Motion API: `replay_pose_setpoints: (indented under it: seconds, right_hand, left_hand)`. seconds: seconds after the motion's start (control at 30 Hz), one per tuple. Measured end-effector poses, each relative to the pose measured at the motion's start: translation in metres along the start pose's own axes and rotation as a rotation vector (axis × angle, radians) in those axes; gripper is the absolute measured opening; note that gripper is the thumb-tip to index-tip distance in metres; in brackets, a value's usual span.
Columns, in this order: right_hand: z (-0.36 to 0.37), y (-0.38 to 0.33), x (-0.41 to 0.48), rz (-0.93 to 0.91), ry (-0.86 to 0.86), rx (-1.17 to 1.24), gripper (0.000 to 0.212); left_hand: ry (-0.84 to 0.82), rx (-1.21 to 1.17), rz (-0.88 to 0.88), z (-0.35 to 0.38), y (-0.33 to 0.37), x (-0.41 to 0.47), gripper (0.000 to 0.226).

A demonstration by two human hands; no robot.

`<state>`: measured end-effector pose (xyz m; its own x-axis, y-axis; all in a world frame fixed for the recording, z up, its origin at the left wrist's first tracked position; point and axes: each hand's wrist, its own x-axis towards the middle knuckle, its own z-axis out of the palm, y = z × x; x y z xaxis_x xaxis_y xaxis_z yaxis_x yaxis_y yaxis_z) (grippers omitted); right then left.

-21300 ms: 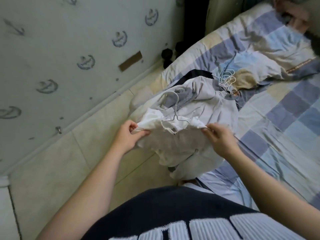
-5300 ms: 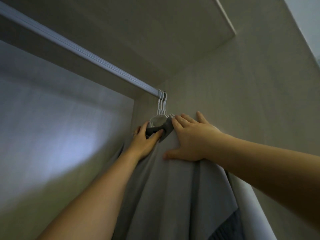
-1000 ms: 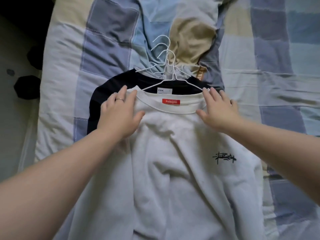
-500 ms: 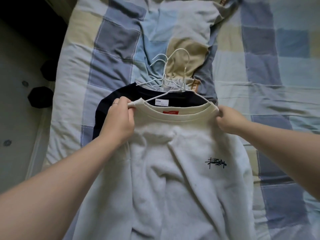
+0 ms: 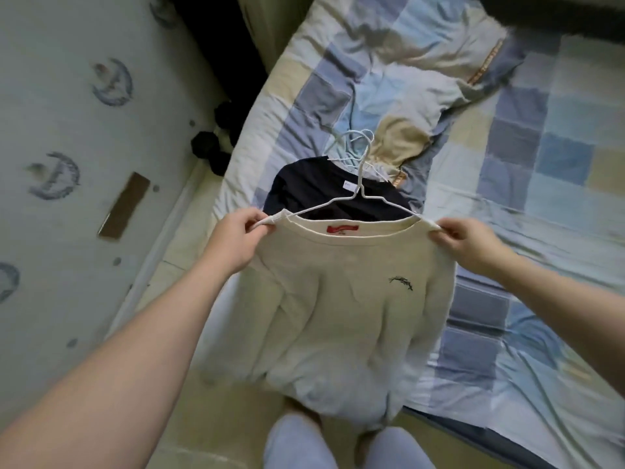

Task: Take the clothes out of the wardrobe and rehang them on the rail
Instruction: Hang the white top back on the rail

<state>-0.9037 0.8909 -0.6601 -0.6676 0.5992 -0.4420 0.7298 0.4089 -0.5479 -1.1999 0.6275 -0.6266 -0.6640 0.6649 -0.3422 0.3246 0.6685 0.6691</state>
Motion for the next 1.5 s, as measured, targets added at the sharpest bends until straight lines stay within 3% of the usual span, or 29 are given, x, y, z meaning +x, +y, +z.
replay_pose_setpoints:
  seconds: [0.1,0.27,0.73,1.07,1.23,1.5]
  right_hand:
    - [-0.018,-0.038,-0.049,-0.112,-0.041,0.010,0.030]
    - [-0.023,-0.090,-0.121,-0.210,-0.056,0.050,0.023]
    - [0.061,-0.201,-0.307,-0.624,-0.101,0.051,0.012]
    - [0.145,-0.222,-0.464,-0.825,-0.155,-0.017,0.022]
    - [0.160,-0.224,-0.520,-0.892,-0.196,-0.038,0.020]
    - [0.164,-0.216,-0.595,-1.051,-0.258,-0.060,0.022]
  left_hand:
    - [0.090,-0.079,-0.097,-0.027,0.000,-0.070,0.008]
    - [0.236,-0.138,-0.187,-0.055,0.001,-0.181,0.016]
    - [0.731,-0.391,-0.341,-0.074,-0.071,-0.513,0.017]
    - [0.875,-0.419,-0.372,-0.047,-0.125,-0.727,0.019]
    - [0.943,-0.415,-0.418,-0.033,-0.132,-0.801,0.009]
    - [1.145,-0.359,-0.445,0.022,-0.109,-0.907,0.010]
